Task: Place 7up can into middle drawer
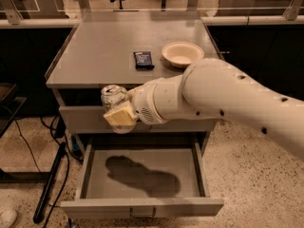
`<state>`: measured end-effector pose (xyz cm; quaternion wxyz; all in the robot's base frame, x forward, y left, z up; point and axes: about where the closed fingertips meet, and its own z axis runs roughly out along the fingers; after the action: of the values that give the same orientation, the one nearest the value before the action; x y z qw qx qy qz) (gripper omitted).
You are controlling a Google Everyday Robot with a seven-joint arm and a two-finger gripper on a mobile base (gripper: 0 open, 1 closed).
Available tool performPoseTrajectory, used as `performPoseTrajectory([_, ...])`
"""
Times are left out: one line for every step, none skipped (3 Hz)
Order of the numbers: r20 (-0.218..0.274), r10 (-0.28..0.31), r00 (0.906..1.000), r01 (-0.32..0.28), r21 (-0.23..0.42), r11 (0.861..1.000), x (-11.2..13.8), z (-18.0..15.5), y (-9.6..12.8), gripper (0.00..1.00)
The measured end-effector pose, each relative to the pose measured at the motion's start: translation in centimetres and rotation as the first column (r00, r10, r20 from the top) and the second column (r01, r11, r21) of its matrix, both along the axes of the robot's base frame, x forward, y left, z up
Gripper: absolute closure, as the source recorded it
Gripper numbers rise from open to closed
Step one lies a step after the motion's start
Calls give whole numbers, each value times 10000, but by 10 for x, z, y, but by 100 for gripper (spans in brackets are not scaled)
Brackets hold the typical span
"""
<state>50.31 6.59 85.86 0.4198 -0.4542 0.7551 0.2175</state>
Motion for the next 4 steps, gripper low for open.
performPoseTrajectory([-335, -22, 9994, 26, 112, 9999, -5, -16, 3, 100])
performPoseTrajectory([-1095, -276, 9936, 313, 327, 9990, -15, -69, 5, 100])
performPoseTrajectory([-1634, -744, 9838, 824, 431, 9957, -19, -126, 3, 100])
performPoseTrajectory([-1595, -762, 9843, 841, 435, 9955, -19, -125, 3, 100])
